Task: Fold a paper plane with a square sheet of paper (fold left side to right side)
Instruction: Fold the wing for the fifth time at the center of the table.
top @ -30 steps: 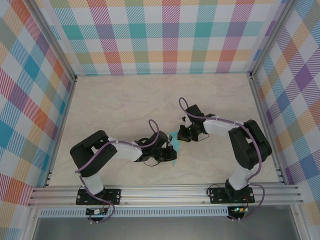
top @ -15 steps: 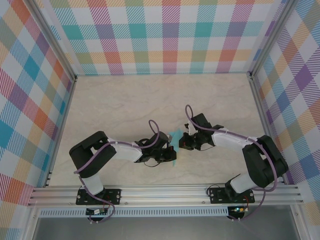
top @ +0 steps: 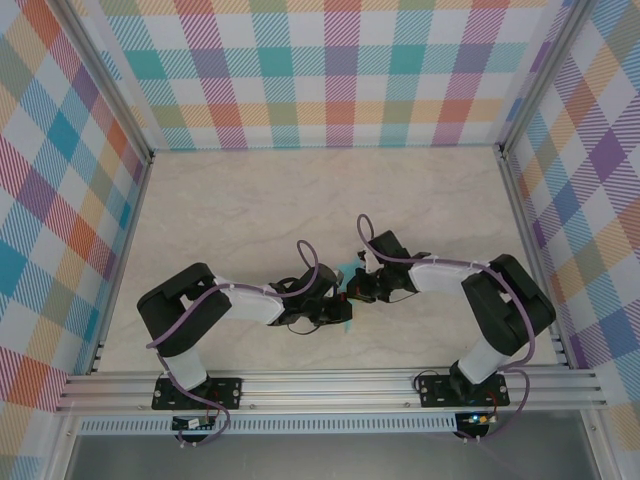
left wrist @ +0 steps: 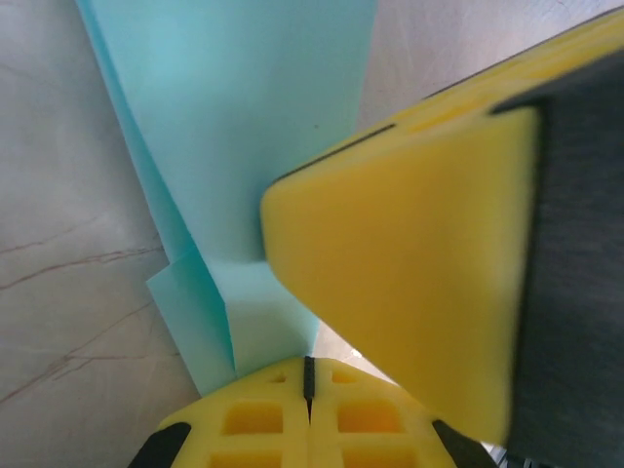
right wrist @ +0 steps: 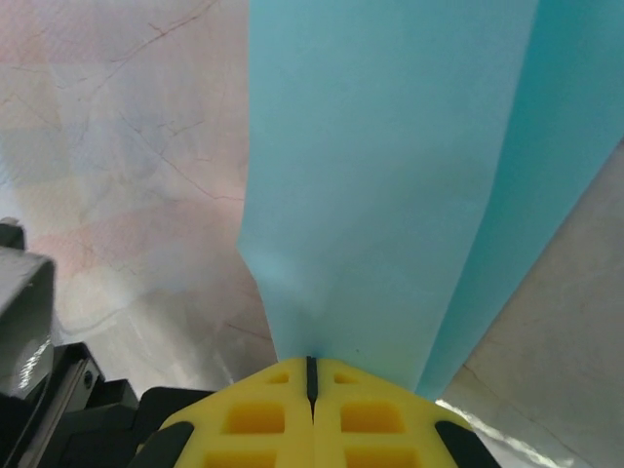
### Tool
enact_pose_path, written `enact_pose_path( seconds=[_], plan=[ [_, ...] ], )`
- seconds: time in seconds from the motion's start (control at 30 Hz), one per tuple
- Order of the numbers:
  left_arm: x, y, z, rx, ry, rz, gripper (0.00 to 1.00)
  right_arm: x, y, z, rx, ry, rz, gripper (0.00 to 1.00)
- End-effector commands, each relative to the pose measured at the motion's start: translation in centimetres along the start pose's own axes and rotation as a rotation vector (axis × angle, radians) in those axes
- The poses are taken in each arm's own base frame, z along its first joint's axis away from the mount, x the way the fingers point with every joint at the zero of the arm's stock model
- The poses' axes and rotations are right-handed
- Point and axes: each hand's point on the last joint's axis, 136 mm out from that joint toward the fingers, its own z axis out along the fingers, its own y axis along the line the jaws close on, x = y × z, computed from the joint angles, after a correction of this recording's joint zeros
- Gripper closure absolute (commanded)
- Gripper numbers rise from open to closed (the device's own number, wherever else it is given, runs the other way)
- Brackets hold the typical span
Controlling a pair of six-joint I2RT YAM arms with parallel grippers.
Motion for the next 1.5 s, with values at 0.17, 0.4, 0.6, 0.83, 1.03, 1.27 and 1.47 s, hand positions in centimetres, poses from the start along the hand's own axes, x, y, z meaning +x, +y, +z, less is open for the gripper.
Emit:
enact_pose_path(
  seconds=[0.17,0.4,0.6,0.83,1.03,1.27,1.47],
  plan=[
    [2.8,4.3,0.3,-0.15,0.074,-0.033,0.99,-1.5,-1.5,1.0,0.104,-0.03,-0.054,1.0],
    [2.9,4.3,0.3,-0.15,0.076,-0.035,1.0,-3.1,-3.1,1.2,0.155,-0.075,-0.098,1.0],
    [3.1,4.6,0.2,-0.156,0.078,-0.037,1.0,-4.8,-3.6,1.0,0.141,-0.124,-0.139,1.0],
    [3.1,4.8,0.2,-0.159,0.076,-0.038,1.0,-5.9,-4.3,0.4,0.131,-0.175,-0.167,1.0],
    [3.2,5.0,0.3,-0.164,0.079,-0.04,1.0,-6.8,-5.1,-0.3,0.119,-0.205,-0.159,1.0],
    [3.2,5.0,0.2,-0.164,0.077,-0.04,1.0,-8.6,-5.0,-1.0,0.118,-0.222,-0.157,1.0],
    [3.2,4.9,0.3,-0.162,0.079,-0.037,1.0,-10.7,-5.2,-1.6,0.128,-0.242,-0.142,1.0]
  ],
)
